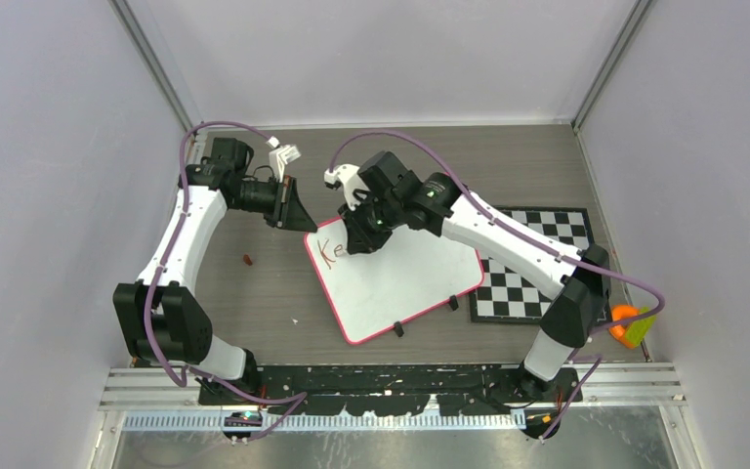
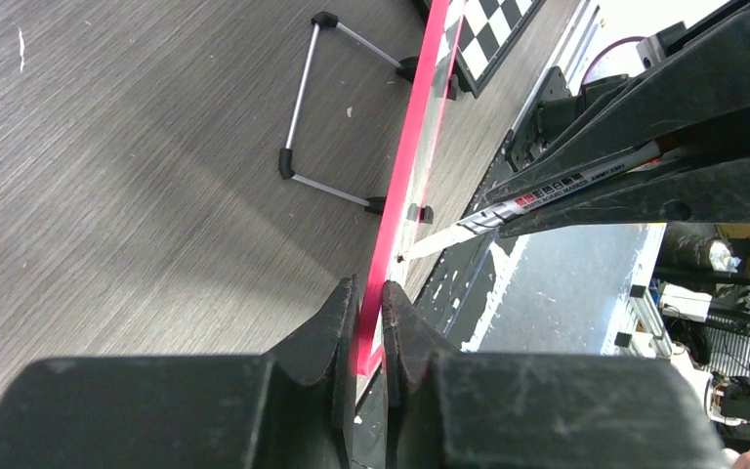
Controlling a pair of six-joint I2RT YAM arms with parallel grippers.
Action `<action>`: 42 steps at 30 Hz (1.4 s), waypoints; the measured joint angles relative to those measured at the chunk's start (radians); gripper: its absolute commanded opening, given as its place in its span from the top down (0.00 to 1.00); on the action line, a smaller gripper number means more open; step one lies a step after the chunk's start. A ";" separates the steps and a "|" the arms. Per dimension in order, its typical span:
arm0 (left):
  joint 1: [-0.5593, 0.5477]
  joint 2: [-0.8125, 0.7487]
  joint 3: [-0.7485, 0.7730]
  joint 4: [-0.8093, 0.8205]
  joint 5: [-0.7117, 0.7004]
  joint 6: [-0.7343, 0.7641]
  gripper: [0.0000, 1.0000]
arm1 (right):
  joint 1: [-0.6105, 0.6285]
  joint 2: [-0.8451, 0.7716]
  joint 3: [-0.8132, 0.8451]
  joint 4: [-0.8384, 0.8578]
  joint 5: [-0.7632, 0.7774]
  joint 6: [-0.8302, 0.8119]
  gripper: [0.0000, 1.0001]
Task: Write a sentence on the whiteboard
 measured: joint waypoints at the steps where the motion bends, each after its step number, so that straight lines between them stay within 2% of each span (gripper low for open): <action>1: 0.000 0.000 0.000 0.000 -0.001 0.001 1.00 | 0.001 -0.002 -0.011 0.000 -0.003 0.000 1.00; 7: 0.000 0.000 0.000 0.000 0.000 0.001 1.00 | 0.005 -0.024 -0.052 -0.002 -0.002 -0.001 1.00; 42: -0.002 0.000 0.000 0.000 0.004 0.000 1.00 | -0.048 -0.055 -0.030 -0.056 0.041 -0.031 1.00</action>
